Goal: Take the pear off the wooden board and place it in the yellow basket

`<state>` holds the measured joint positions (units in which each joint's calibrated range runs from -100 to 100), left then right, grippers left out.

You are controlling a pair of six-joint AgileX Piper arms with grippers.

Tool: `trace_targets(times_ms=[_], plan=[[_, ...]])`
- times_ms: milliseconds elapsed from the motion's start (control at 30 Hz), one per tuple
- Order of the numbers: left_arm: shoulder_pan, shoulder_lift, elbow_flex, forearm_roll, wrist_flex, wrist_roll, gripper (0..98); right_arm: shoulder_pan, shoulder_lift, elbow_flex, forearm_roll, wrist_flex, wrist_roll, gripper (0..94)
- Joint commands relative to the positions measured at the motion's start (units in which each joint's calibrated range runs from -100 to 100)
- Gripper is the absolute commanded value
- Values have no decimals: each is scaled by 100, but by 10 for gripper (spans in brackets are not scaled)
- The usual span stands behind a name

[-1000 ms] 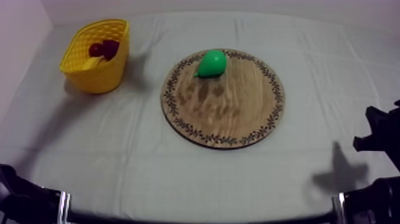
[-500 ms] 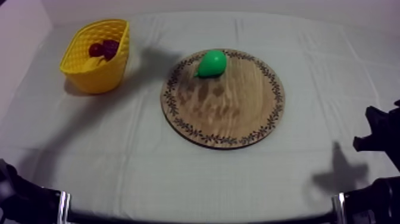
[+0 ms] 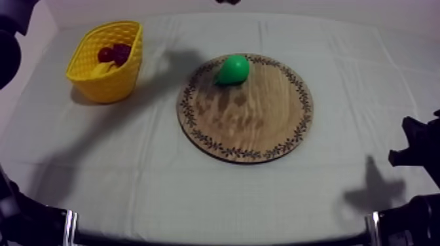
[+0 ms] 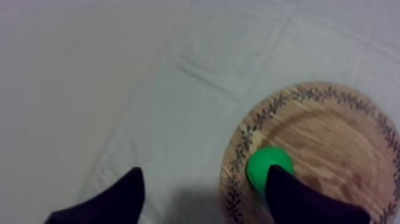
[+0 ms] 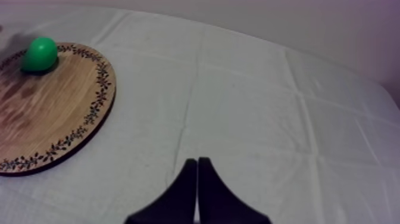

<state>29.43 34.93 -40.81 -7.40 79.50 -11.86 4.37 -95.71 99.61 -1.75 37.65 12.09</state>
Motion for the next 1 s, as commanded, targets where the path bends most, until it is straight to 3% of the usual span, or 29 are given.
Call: trace_targets(times_ms=[0, 533, 967], plan=[[4, 27, -16, -15, 149, -66, 872, 0, -5, 5, 2, 2, 0, 3], [65, 515, 453, -57, 358, -459, 842, 0, -5, 5, 2, 2, 0, 3], [112, 1446, 332, 53, 358, -333, 799, 0, -5, 5, 2, 2, 0, 3]])
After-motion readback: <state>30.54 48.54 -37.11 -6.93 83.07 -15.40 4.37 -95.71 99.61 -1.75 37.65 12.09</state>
